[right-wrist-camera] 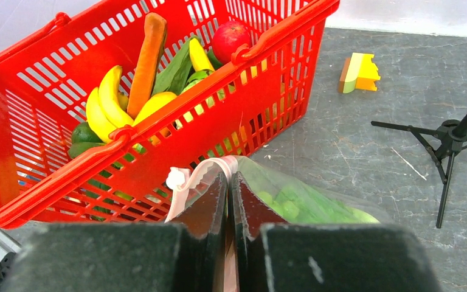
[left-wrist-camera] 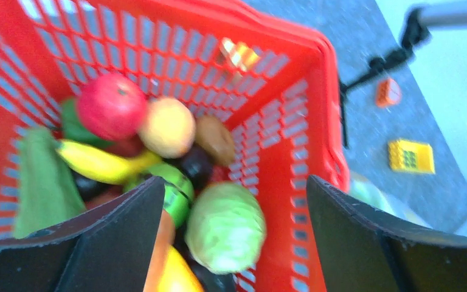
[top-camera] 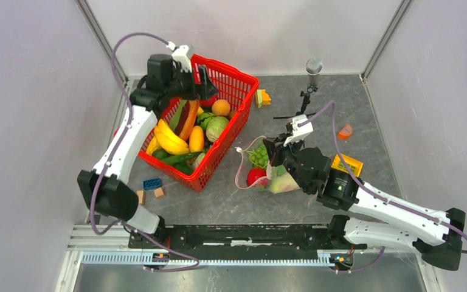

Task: Place the food in the zip-top bag and seal the zipper
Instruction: Pick up the fake fruit from the bin.

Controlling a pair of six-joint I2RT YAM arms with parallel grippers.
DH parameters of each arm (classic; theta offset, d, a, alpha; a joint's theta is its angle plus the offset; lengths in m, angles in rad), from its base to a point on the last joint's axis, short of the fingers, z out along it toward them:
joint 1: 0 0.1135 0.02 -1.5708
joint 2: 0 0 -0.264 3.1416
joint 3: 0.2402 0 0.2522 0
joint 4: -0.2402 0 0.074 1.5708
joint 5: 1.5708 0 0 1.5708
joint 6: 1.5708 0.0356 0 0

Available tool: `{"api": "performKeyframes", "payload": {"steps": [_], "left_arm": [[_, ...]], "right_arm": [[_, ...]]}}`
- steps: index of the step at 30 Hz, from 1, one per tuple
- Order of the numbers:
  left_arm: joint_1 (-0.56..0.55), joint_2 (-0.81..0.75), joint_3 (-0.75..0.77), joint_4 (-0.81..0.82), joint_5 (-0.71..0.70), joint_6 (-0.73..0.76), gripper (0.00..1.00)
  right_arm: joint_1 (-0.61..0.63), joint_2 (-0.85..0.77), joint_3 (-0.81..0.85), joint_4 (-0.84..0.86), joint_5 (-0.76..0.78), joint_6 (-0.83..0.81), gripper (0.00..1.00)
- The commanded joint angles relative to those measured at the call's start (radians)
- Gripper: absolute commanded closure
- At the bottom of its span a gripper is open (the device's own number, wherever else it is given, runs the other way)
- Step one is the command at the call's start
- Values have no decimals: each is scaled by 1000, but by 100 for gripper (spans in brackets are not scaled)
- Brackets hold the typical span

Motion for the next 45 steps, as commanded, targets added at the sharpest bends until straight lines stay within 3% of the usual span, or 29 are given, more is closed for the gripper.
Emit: {"api": "performKeyframes", "payload": {"steps": [1, 4, 11, 16, 18, 21, 24, 27, 32, 38, 40, 45], "left_arm": [[-63, -169, -150, 46, 150, -12, 6], [-64, -103, -138, -38, 156, 48, 5], [11, 187, -31, -166, -59, 78, 3], [130, 307, 32, -72, -93, -8, 5], [136, 334, 92, -97, -40, 20, 6], [134, 313, 108, -109, 65, 23, 7], [120, 220, 4, -41, 199, 2, 5], [88, 140, -77, -18, 194, 20, 2], [71, 100, -84, -147, 183, 109, 5], [69, 79, -140, -91, 124, 79, 2], [54, 112, -160, -59, -17, 30, 5], [-5, 144, -207, 2, -213, 12, 0]], "right_arm": [[-8, 32, 71, 34, 10, -15, 91], [-8, 68, 86, 38, -13, -9, 91], [-8, 92, 86, 39, -58, 11, 91], [-9, 44, 59, 42, -23, 9, 91], [-11, 27, 52, 42, -15, 4, 91], [-11, 9, 40, 48, -7, 3, 91], [-13, 6, 38, 49, -16, 2, 90], [-14, 10, 38, 53, -30, 1, 90], [-14, 8, 34, 50, -69, 14, 90], [-14, -20, 23, 50, -71, 23, 90], [-14, -25, 23, 50, -77, 28, 90], [-14, -34, 10, 56, -100, 50, 90]]}}
